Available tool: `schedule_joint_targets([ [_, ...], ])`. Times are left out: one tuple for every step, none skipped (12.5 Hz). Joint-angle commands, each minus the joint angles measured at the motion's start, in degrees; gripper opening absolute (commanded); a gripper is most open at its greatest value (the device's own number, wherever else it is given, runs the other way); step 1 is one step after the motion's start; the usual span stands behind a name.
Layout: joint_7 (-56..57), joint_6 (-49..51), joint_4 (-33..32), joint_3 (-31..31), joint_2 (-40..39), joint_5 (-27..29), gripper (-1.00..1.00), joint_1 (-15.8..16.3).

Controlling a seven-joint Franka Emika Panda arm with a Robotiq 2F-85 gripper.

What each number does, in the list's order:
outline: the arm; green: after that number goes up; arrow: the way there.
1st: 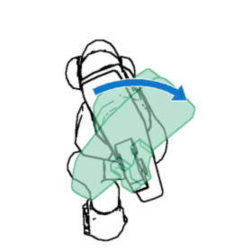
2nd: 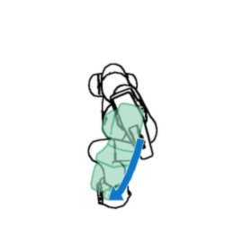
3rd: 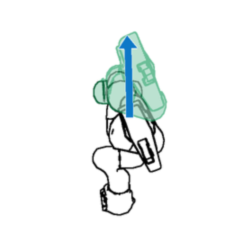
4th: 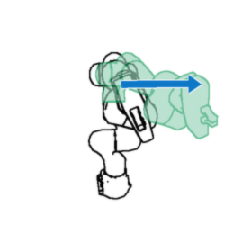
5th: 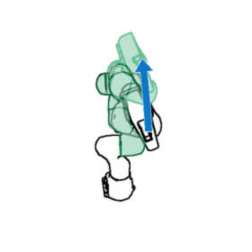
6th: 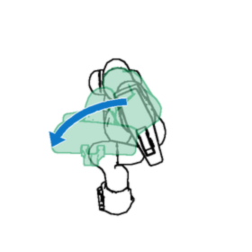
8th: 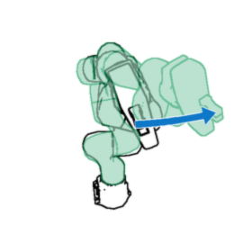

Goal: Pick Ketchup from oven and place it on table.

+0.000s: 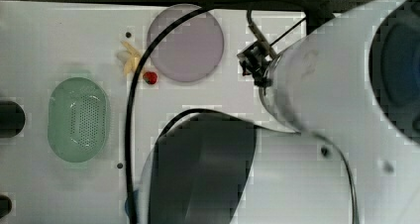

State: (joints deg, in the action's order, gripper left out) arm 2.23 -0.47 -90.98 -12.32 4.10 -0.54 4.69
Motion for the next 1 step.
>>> schedule_joint_targets([
  [-2.30, 1.47, 0.42, 0.62, -1.68, -0.61, 1.00, 1.18],
])
